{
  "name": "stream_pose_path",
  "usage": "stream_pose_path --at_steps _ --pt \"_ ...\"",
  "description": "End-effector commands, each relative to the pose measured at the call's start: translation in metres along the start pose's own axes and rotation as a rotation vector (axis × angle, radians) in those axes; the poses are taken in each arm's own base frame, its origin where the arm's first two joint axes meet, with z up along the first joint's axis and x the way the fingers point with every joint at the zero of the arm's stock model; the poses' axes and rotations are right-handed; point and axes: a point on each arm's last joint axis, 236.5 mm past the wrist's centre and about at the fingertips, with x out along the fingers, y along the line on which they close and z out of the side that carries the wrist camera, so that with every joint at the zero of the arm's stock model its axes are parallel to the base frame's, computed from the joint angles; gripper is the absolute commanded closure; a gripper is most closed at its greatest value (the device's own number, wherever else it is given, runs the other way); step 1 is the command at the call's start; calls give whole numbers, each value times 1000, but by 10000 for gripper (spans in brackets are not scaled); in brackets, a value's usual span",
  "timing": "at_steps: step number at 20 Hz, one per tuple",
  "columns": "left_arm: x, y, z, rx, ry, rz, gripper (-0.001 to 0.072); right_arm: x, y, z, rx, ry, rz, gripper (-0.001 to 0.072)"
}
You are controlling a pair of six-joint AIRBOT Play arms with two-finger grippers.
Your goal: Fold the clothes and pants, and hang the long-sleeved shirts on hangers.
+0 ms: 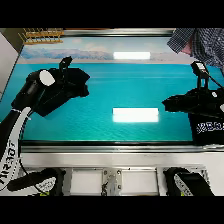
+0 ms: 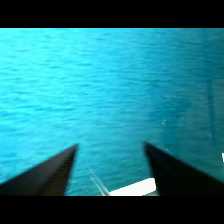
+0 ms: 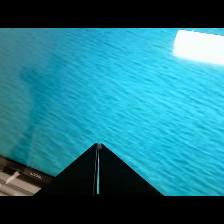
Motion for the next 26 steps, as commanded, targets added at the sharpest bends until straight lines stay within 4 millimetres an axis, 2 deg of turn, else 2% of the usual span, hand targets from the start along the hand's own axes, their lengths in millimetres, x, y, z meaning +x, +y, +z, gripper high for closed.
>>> stream_pose_path --at_steps 1,4,7,10,12,15,17,19,22,26 --pt "-30 81 10 -15 -4 239 4 0 0 0 0 1 0 695" --pt "-72 178 8 -217 -41 384 4 0 0 0 0 1 0 696" --pt "-100 261 -12 -447 -114 439 4 0 0 0 0 1 0 695" --pt "-95 316 -49 -709 -205 382 4 0 0 0 0 1 0 695" --pt "-80 339 -68 -835 -267 340 5 0 0 0 0 1 0 695" --pt "-41 344 -80 -855 -257 242 5 0 0 0 0 1 0 696" --pt "-14 338 -79 -854 -231 176 5 0 0 0 0 1 0 695" --pt "3 341 -76 -875 -237 162 5 0 0 0 0 1 1 695" --pt "21 337 -71 -871 -231 155 5 0 0 0 0 1 0 695" --pt "22 322 -53 -814 -229 140 5 0 0 0 0 1 0 696"
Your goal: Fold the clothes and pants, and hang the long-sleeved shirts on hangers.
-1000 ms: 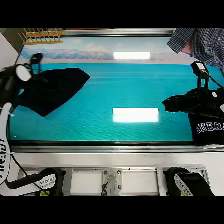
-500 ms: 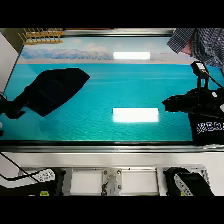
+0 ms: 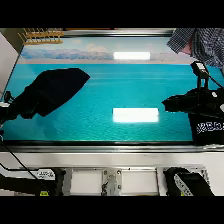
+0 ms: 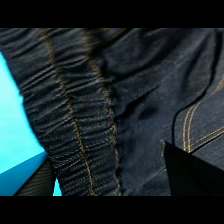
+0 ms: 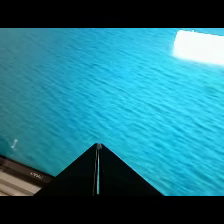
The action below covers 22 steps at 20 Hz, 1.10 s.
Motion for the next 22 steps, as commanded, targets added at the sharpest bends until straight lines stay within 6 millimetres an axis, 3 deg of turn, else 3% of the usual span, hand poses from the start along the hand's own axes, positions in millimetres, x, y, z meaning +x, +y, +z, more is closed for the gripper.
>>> stream_pose_path --at_steps 1,3,4,6,9,12,15,18,20,22 --pt "6 -20 -2 37 11 -24 5 0 0 0 0 1 1 695" --pt "8 -28 -5 55 13 -30 6 0 0 0 0 1 1 696" --pt "10 -32 -6 60 12 -32 96 0 0 0 0 1 1 695" --pt "11 -39 -9 65 18 -44 677 0 0 0 0 1 1 695" --pt "-1 -74 -12 134 41 -89 684 0 0 0 0 1 1 695" --pt "-44 -150 -22 295 -27 -180 684 0 0 0 0 1 1 696" --pt "-97 -249 -86 523 -50 -329 684 0 0 0 0 1 1 696" --pt "-141 -333 -189 732 -23 -512 684 0 0 0 0 1 0 695" --pt "-164 -378 -258 802 -8 -639 684 0 -1 4 1 -15 -3 696" --pt "-178 -409 -323 840 8 -750 684 0 4 9 11 -36 17 696"
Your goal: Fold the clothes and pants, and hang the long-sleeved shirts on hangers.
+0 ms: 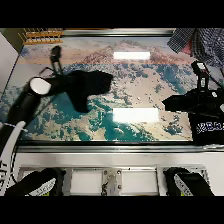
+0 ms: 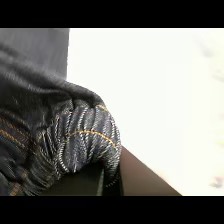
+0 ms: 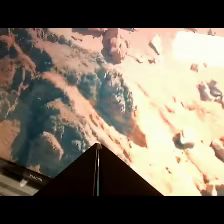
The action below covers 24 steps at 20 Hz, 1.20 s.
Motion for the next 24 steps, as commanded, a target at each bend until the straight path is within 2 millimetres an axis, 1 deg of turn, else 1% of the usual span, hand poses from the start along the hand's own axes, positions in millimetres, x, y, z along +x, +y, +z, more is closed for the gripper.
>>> stream_pose_path --at_steps 1,2,3,4,5,6,7,9,10,11,12,13,14,15,16,17,18,19,20,21,22,24 --pt "19 -130 -37 96 -41 -205 684 0 2 7 7 -31 9 697" --pt "28 -150 -54 114 -25 -236 684 -1 -6 15 -2 -63 -24 697" --pt "36 -164 -70 130 11 -256 683 -3 -17 22 -10 -94 -66 697" --pt "44 -174 -85 146 56 -269 486 -6 -28 30 -8 -128 -101 697" --pt "49 -178 -92 147 93 -274 153 -9 -36 34 3 -149 -120 697" --pt "53 -179 -93 150 123 -273 6 -12 -45 36 21 -160 -139 697" --pt "56 -175 -87 147 139 -267 6 -14 -52 36 37 -161 -153 696" --pt "58 -153 -65 121 144 -233 6 -17 -65 31 68 -146 -175 686" --pt "58 -135 -54 99 148 -205 6 -17 -72 28 86 -132 -184 686" --pt "57 -115 -49 76 163 -174 6 -17 -79 23 103 -112 -194 685" --pt "55 -92 -48 40 193 -141 6 -15 -86 18 121 -89 -202 685" --pt "54 -69 -54 0 232 -105 6 -12 -91 13 139 -64 -204 681" --pt "53 -43 -68 -39 280 -65 6 -7 -96 7 156 -33 -203 544" --pt "54 -20 -86 -78 330 -28 6 -1 -98 1 167 -1 -196 279" --pt "55 5 -108 -122 377 15 6 5 -99 -2 175 22 -190 163" --pt "55 31 -128 -180 406 63 6 10 -98 -5 189 39 -173 217" --pt "55 54 -142 -249 417 108 6 15 -97 -6 203 51 -157 281" --pt "54 77 -152 -315 417 152 6 20 -95 -6 218 55 -137 280" --pt "54 93 -160 -368 421 179 6 23 -93 -6 231 57 -120 280" --pt "55 105 -168 -403 437 198 6 26 -91 -5 242 59 -102 280" --pt "56 111 -176 -423 464 206 5 28 -89 -5 244 60 -91 280" --pt "61 110 -189 -440 507 200 6 30 -87 -4 243 60 -80 280"
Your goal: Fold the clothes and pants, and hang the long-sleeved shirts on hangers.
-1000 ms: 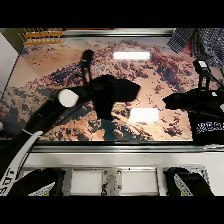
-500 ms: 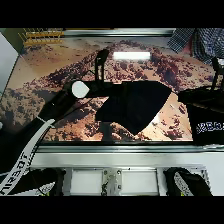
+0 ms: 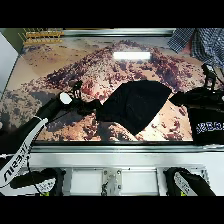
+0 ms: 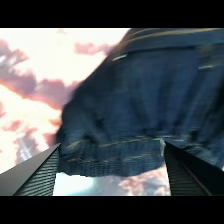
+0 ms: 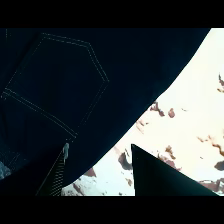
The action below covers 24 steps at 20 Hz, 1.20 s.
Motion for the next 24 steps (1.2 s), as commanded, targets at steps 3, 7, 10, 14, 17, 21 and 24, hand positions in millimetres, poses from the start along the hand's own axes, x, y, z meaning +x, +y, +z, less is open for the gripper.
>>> stream_pose_path --at_steps 3,7,10,14,17,21,24 --pt "29 16 -18 -50 61 17 6 5 6 -1 15 12 38 280" --pt "29 4 8 4 22 6 533 4 7 -1 16 12 41 280" --pt "-19 5 90 125 -159 48 685 4 10 -4 20 23 54 280" --pt "-121 -4 210 238 -475 104 684 4 12 -6 22 33 61 280" --pt "-140 9 229 192 -457 129 154 4 12 -6 22 34 61 280" --pt "-111 58 159 66 -186 175 163 4 12 -6 22 34 61 280" --pt "-70 85 84 -51 -29 158 163 4 12 -6 22 33 61 280"
